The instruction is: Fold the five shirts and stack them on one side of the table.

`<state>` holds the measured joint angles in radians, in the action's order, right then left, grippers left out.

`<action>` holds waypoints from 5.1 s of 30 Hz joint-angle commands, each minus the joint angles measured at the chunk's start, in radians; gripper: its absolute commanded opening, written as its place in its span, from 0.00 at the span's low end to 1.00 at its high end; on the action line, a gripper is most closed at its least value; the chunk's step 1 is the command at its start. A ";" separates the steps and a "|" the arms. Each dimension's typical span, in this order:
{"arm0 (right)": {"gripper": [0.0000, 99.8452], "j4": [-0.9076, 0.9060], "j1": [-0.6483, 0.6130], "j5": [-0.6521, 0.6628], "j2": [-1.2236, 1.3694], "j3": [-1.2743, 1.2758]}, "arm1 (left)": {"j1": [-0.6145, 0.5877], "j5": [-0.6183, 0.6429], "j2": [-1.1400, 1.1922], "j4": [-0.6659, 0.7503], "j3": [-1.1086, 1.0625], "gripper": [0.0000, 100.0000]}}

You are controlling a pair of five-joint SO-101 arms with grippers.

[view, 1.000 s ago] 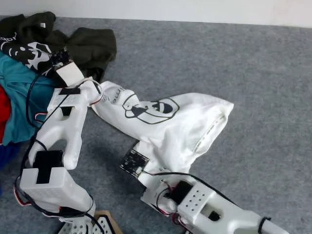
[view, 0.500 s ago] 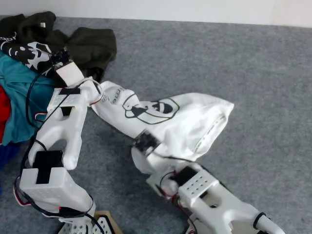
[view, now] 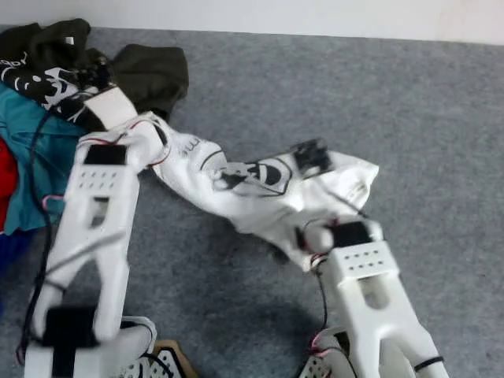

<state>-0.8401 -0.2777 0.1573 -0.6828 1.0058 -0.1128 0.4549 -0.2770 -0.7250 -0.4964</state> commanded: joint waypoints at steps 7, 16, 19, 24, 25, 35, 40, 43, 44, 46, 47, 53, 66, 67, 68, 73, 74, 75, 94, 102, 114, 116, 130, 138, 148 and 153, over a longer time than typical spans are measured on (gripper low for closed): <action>0.01 -0.019 0.239 -0.037 -0.007 -0.239 | -0.053 0.009 -0.275 -0.003 -0.033 0.01; 0.01 -0.018 0.269 -0.078 -0.007 -0.246 | -0.044 0.023 -0.275 -0.003 -0.191 0.26; 0.01 -0.012 0.268 -0.078 -0.007 -0.243 | -0.054 0.095 -0.275 0.009 -0.226 0.30; 0.01 0.056 0.274 -0.078 -0.002 -0.240 | -0.111 0.100 -0.278 0.029 -0.237 0.30; 0.01 0.073 0.274 -0.077 -0.001 -0.240 | -0.114 0.100 -0.282 0.028 -0.237 0.30; 0.01 0.272 0.308 -0.074 0.007 -0.240 | -0.111 0.060 -0.283 -0.011 -0.360 0.30; 0.01 0.417 0.363 -0.074 0.114 -0.248 | -0.108 0.023 -0.283 -0.011 -0.409 0.30; 0.01 0.472 0.374 -0.074 0.209 -0.252 | -0.071 0.023 -0.285 -0.011 -0.407 0.30; 0.01 0.487 0.374 -0.074 0.239 -0.252 | -0.054 0.021 -0.285 -0.011 -0.407 0.30; 0.01 0.509 0.372 -0.078 0.280 -0.252 | -0.022 0.018 -0.285 -0.014 -0.407 0.30; 0.01 0.509 0.371 -0.078 0.298 -0.252 | -0.007 0.012 -0.285 -0.012 -0.407 0.30; 0.01 0.536 0.366 -0.080 0.341 -0.251 | 0.054 -0.049 -0.275 -0.011 -0.410 0.29; 0.01 0.535 0.338 -0.080 0.341 -0.243 | 0.045 -0.157 -0.274 0.226 -0.521 0.21; 0.01 0.535 0.338 -0.080 0.341 -0.243 | 0.042 -0.157 -0.274 0.226 -0.521 0.22; 0.01 0.535 0.338 -0.080 0.341 -0.243 | 0.042 -0.157 -0.274 0.226 -0.521 0.23; 0.01 0.535 0.338 -0.080 0.340 -0.243 | 0.041 -0.163 -0.240 0.236 -0.519 0.23; 0.01 0.535 0.338 -0.080 0.340 -0.243 | 0.038 -0.163 -0.214 0.264 -0.519 0.23; 0.01 0.535 0.338 -0.080 0.340 -0.243 | 0.036 -0.163 -0.183 0.293 -0.519 0.23; 0.01 0.532 0.328 -0.080 0.348 -0.240 | 0.028 -0.164 0.133 0.350 -0.263 0.03; 0.01 0.535 0.328 -0.080 0.341 -0.211 | 0.074 -0.158 0.074 0.347 -0.260 0.03; 0.01 0.470 0.361 -0.080 0.295 -0.303 | 0.070 -0.157 -0.449 0.218 -0.259 0.03; 0.01 0.386 0.358 -0.080 0.231 -0.332 | 0.068 -0.157 -0.503 0.167 -0.226 0.03; 0.01 -0.205 0.361 -0.080 -0.209 -0.529 | 0.070 -0.157 -0.433 -0.551 0.437 0.03; 0.01 -0.481 0.363 -0.080 -0.380 -0.754 | 0.070 -0.161 -0.430 -0.804 0.805 0.03; 0.01 -0.567 0.363 -0.080 -0.441 -1.041 | 0.070 -0.157 -0.432 -0.879 1.204 0.03; 0.01 -0.602 0.363 -0.078 -0.456 -1.176 | 0.068 -0.161 -0.440 -0.905 1.262 0.03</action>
<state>-1.4062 0.0721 0.0867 -1.1385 -0.0529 -0.0499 0.2954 -0.7219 -1.6210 0.7173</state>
